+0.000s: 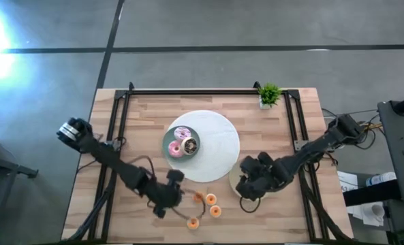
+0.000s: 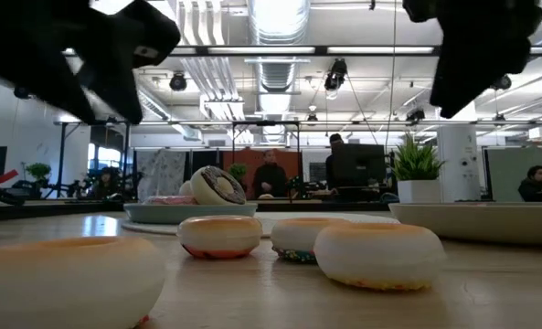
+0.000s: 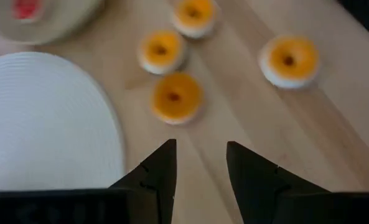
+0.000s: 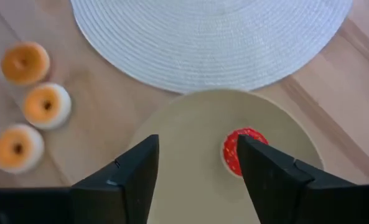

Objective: Pick & Place donuts
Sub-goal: Put the small orange donut on the brown plate

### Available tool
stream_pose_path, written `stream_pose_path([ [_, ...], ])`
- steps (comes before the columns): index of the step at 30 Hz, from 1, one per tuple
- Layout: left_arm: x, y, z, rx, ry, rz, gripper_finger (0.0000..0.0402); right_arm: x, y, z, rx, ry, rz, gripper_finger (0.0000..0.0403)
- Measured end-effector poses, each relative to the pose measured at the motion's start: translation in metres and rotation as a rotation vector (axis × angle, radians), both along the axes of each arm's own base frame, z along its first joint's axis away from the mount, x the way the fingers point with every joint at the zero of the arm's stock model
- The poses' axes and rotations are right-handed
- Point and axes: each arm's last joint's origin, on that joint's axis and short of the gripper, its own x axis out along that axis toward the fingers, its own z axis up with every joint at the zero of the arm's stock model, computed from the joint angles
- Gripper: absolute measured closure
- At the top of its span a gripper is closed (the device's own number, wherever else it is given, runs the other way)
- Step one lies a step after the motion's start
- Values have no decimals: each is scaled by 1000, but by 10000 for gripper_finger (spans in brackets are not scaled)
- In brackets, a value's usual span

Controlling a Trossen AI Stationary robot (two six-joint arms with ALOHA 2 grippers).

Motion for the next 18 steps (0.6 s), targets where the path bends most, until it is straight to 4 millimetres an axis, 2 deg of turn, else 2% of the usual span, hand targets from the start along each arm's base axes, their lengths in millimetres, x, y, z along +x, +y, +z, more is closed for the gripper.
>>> stream_pose_path([
  [4, 16, -28, -12, 103, -23, -24, 287, -7, 3, -7, -13, 33, 29, 197],
  [8, 41, -43, -22, 150, -24, -6, 287, -14, 10, -7, -6, 25, 49, 197],
  [14, 71, -43, -35, 164, 93, 114, 287, -20, 21, -7, -25, 2, 86, 197],
  [18, 83, -39, -41, 168, 117, 149, 287, -24, 27, -6, -33, -19, 88, 197],
])
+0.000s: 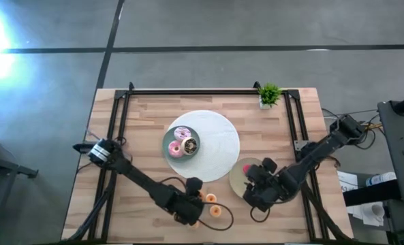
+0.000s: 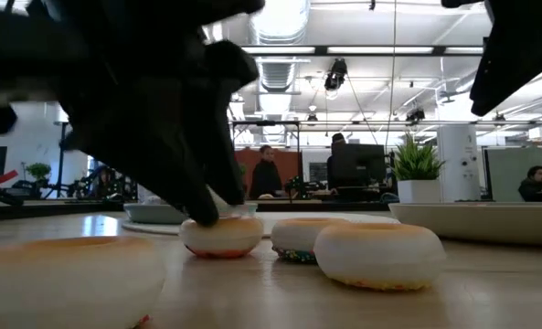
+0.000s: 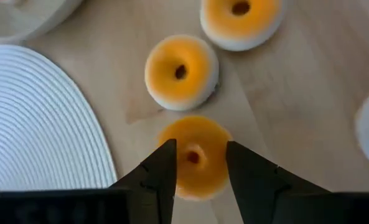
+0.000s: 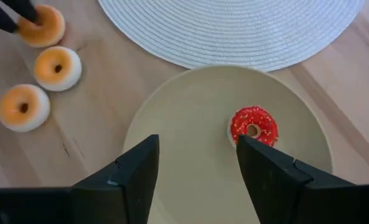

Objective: Pick & Place donuts
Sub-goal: Put the small orange donut on the brown plate

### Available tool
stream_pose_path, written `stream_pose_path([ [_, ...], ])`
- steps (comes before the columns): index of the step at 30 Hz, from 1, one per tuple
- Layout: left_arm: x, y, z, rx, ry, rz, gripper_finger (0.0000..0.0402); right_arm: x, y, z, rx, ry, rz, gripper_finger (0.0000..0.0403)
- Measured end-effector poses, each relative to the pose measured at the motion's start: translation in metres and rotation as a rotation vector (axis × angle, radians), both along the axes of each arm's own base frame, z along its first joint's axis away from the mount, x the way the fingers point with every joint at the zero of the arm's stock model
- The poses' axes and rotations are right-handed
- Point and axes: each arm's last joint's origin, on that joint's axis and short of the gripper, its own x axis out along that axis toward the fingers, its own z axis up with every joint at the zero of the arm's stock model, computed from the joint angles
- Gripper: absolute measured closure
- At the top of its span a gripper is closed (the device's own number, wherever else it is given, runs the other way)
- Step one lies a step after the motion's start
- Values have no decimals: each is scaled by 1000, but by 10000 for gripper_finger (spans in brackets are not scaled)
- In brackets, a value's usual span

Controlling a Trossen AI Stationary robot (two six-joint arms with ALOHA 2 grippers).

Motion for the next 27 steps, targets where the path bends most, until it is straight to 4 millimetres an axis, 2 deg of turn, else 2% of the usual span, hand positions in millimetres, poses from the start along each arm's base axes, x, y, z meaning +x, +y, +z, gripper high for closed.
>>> stream_pose_path([
  [3, 4, 3, -6, -43, 31, 23, 288, -3, 4, 0, 4, -10, 1, 197],
  [7, 4, 3, -4, -65, 26, 58, 299, -7, 10, 0, 11, -23, 1, 197],
  [13, -2, 3, 9, -53, -10, 100, 317, -13, 14, -3, 7, -41, -19, 197],
  [19, -3, -4, 19, -85, -38, 117, 319, -14, 14, -5, 5, -50, -37, 197],
  [27, -4, 1, 3, -64, -8, 153, 319, -14, 13, -5, 1, -52, -38, 197],
])
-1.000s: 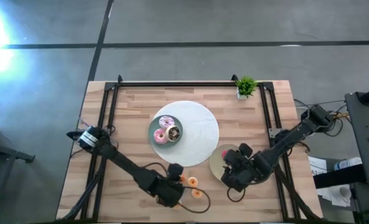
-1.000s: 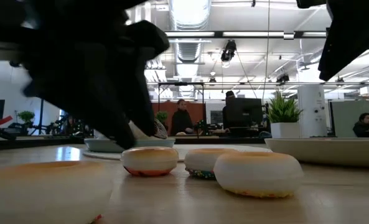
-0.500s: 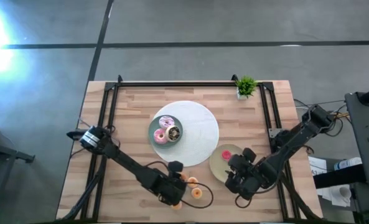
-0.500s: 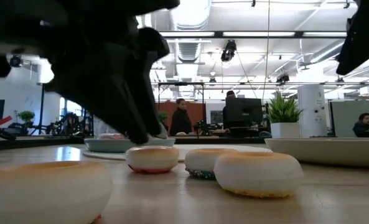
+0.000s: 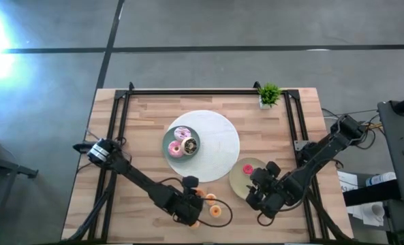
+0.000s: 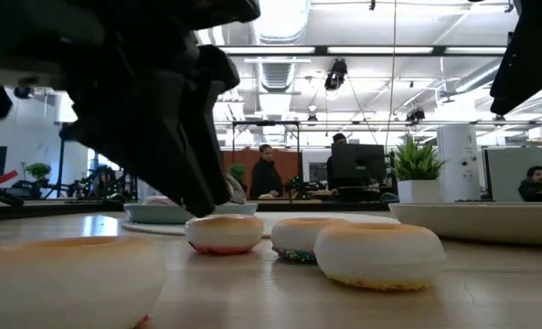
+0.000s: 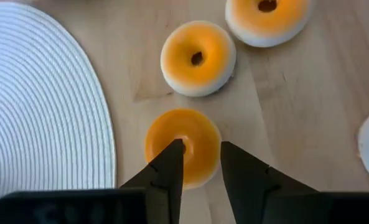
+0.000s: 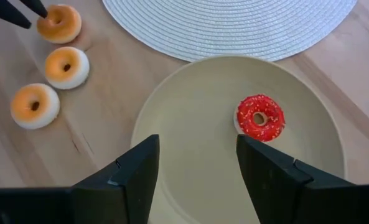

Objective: Pick & Place donuts
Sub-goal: Put the small orange donut on the brown plate

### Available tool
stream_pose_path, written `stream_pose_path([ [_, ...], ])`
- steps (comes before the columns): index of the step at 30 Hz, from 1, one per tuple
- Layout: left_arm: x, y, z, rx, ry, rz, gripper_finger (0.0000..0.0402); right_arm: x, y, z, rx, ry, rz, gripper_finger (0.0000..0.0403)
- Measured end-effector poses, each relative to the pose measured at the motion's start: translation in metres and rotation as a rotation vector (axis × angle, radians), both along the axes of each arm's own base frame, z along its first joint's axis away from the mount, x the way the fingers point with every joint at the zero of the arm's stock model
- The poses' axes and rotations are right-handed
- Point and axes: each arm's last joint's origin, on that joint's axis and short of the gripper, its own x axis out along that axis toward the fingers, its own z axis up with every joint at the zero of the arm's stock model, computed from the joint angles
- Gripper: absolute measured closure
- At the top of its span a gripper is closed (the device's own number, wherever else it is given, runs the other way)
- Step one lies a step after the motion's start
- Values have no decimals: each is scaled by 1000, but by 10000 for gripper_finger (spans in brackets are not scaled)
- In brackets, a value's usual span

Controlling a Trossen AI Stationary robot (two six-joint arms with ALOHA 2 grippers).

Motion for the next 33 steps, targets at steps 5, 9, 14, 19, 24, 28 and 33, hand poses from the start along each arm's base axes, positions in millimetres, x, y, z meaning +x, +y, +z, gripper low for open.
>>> stream_pose_path([
  [5, 5, 4, -10, 6, 17, 14, 319, 0, 0, 0, 1, -1, -2, 197],
  [9, 7, 5, -15, -26, 41, 15, 322, 0, 0, 0, 13, -8, -21, 197],
  [14, 9, 10, -19, -44, 44, 64, 367, 1, 1, 0, 17, -14, -18, 197],
  [19, 13, 19, -19, -33, 15, 127, 398, 1, 1, 0, 10, -15, -13, 197],
  [24, 18, 28, -8, -93, -15, 199, 401, 2, 1, 5, -5, -31, 40, 203],
  [28, 18, 32, 38, -255, -100, 158, 401, 4, 2, 20, -31, -117, 161, 215],
  [33, 24, 55, 89, -632, -217, 0, 401, 13, 10, 37, -175, -197, 515, 224],
])
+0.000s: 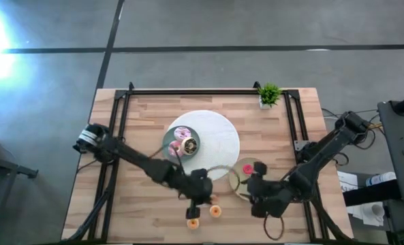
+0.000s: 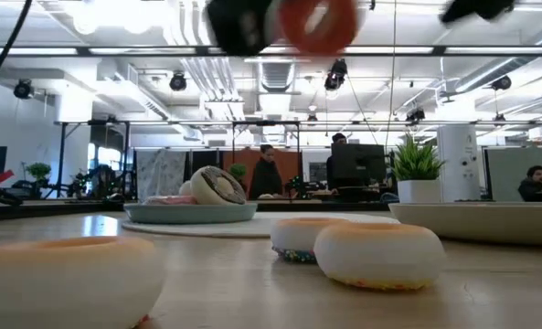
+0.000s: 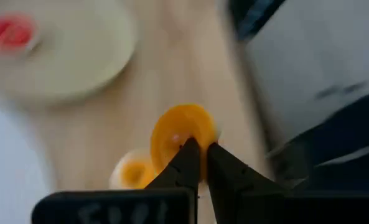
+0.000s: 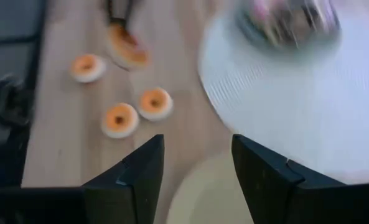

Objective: Pick & Place donuts
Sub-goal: Put the small orange donut on the brown plate

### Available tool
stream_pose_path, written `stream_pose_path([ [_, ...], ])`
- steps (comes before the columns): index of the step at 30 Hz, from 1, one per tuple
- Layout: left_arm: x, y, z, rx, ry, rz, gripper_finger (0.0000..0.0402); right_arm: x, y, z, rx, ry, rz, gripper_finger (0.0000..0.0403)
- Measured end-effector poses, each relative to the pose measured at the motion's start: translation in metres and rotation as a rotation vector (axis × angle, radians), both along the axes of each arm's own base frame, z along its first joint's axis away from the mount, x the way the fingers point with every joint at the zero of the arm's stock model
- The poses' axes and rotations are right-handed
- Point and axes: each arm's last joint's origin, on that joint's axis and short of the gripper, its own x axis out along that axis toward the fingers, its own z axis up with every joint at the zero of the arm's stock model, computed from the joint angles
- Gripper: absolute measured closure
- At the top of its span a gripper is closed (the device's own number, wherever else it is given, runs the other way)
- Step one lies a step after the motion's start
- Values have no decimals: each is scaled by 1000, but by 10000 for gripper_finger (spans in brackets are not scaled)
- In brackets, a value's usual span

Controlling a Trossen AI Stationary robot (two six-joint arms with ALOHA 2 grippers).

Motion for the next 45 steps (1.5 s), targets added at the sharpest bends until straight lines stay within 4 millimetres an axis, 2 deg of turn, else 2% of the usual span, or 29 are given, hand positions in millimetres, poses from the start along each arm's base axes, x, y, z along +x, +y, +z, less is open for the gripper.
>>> stream_pose_path([
  [2, 5, 10, 15, -69, -94, -10, 401, 4, 4, 4, -90, -32, 156, 221],
  [5, 9, 26, 29, -78, -189, 12, 401, 8, 7, 9, -166, -78, 263, 211],
  [9, 12, 36, 27, -67, -182, 35, 401, 11, 3, 10, -188, -78, 266, 189],
  [16, 14, 37, 27, -85, -200, 29, 402, 14, -1, 9, -206, -76, 242, 145],
  [23, 25, 42, 20, -111, -227, 39, 402, 25, -14, 9, -194, -60, 236, 134],
  [33, 30, 54, 15, -110, -212, 72, 402, 27, -20, 11, -168, -54, 233, 169],
  [39, 32, 59, 15, -106, -213, 85, 402, 29, -20, 7, -170, -40, 233, 217],
  [45, 32, 59, 15, -110, -213, 87, 401, 35, -28, 7, -146, -39, 184, 280],
])
